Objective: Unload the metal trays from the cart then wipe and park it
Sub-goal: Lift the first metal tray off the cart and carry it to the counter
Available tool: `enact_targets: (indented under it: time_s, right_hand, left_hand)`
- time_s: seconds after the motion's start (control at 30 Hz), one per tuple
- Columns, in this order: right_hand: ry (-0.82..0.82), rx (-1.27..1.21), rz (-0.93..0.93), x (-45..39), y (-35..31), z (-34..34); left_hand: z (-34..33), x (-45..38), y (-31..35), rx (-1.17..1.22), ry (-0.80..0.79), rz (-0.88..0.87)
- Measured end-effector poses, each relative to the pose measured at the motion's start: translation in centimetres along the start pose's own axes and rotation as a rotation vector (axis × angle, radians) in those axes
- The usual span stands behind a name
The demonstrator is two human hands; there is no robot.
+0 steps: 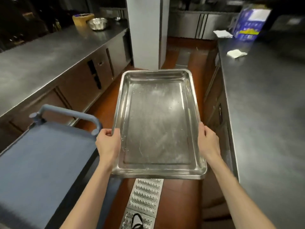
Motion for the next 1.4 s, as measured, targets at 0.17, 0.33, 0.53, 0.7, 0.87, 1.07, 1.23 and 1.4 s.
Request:
enact_targets:
  time_s: [0.17,0.33,0.53,0.7,0.87,1.07,1.23,1.4]
  right_hand:
    - [0.157,-0.059,-0.156,-1.3,3.4,4.9]
    - [0.364,-0.108,-0.269,-1.8,6.4,9.1]
    - [0.546,-0.103,-0.405,-0.9,10.1,13.3]
    - [0.703,-0.117,-0.476,2.6,12.9,16.8]
    - [0.863,-0.166,-0.568,7.0,16.5,20.2]
    - [1.018,-0.235,-0.664,11.0,21.9,24.0]
    - [1.112,-0.256,-0.731,14.0,26.0,27.1]
    - [1.214,-0.271,-0.806,16.9,29.4,29.4]
  left_hand:
    - [-7.2,-1.3,2.7,-0.033,-0.143,-0.071]
    - [-14.7,-2.1,5.3,0.007,-0.33,-0.119]
    - [-23.2,-1.2,8.6,0.044,-0.537,-0.213]
    - [-29.4,1.7,10.5,0.069,-0.7,-0.293]
    - [-35.1,7.1,12.3,0.11,-0.897,-0.317]
    - [-40.8,14.5,14.7,0.123,-1.039,-0.392]
    - [-44.5,21.4,16.3,0.165,-1.176,-0.431]
    - [-47.4,27.8,18.6,0.206,-1.274,-0.455]
Point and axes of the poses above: each hand's wrist, its own x-axis away from the middle knuckle, its own z-axis out of the back of the hand, y = z × x, the point moved 8 cm from there along -x, towards the middle knuckle, and after that the axes turned 15 degrees about -z, right-handed, at the moved point
